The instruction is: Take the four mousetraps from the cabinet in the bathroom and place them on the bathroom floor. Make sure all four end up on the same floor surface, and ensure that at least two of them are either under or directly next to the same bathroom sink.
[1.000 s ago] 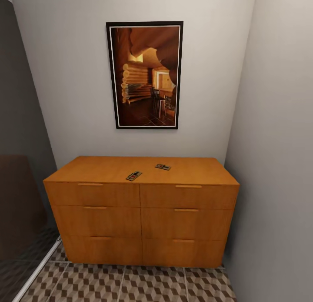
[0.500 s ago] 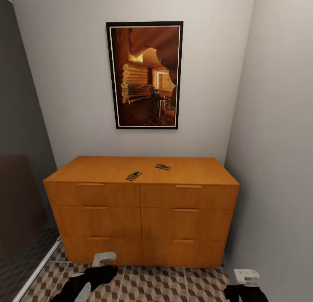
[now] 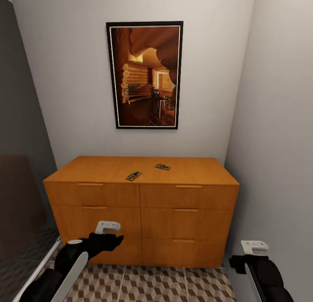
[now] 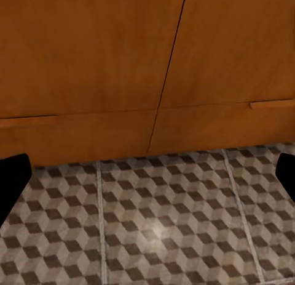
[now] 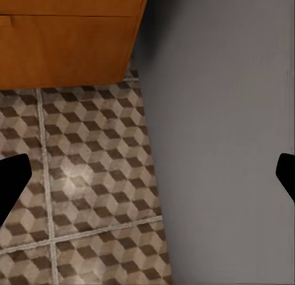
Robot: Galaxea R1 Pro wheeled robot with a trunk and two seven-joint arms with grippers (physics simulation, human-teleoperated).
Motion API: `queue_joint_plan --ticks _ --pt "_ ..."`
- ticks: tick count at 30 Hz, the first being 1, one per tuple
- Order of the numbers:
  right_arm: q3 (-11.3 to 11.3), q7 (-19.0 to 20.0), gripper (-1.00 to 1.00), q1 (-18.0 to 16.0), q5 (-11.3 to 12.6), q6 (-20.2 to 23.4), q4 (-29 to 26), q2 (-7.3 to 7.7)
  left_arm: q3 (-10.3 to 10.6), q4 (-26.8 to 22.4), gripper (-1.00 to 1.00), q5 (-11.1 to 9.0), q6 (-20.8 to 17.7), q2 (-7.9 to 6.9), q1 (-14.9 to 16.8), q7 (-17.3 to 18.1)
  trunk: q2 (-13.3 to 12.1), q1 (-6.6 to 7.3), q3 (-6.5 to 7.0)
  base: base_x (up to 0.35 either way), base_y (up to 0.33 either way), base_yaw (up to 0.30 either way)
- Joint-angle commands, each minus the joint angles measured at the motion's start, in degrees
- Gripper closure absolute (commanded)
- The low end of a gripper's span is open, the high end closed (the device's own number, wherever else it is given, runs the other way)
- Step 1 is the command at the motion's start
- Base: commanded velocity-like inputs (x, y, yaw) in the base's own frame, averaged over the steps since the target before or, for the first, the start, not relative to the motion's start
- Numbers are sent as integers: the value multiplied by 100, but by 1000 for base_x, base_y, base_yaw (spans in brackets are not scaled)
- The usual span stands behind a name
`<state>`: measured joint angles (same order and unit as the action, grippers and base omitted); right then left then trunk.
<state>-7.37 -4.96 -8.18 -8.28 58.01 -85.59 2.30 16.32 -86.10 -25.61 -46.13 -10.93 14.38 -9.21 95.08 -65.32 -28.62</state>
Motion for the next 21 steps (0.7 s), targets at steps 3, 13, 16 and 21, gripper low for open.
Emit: queue_joint_plan --ticks 3,13,16,21 --pt "2 -1 -100 -76 -23 199 -104 4 -6 -86 -100 30 -52 8 26 -52 4 0 -7 0 0 0" --pt "12 -18 -100 -1182 -25 199 -207 2 -20 -182 -100 121 -331 219 1297 -42 4 0 -7 0 0 0" --pt "19 -20 -100 -1512 -25 199 -210 -6 -18 -183 -100 129 -585 375 1751 -48 4 0 -7 0 0 0" --pt "24 -27 -100 -2372 -12 199 -190 -28 -15 -166 -100 276 -1164 806 2832 -61 4 0 -7 0 0 0"
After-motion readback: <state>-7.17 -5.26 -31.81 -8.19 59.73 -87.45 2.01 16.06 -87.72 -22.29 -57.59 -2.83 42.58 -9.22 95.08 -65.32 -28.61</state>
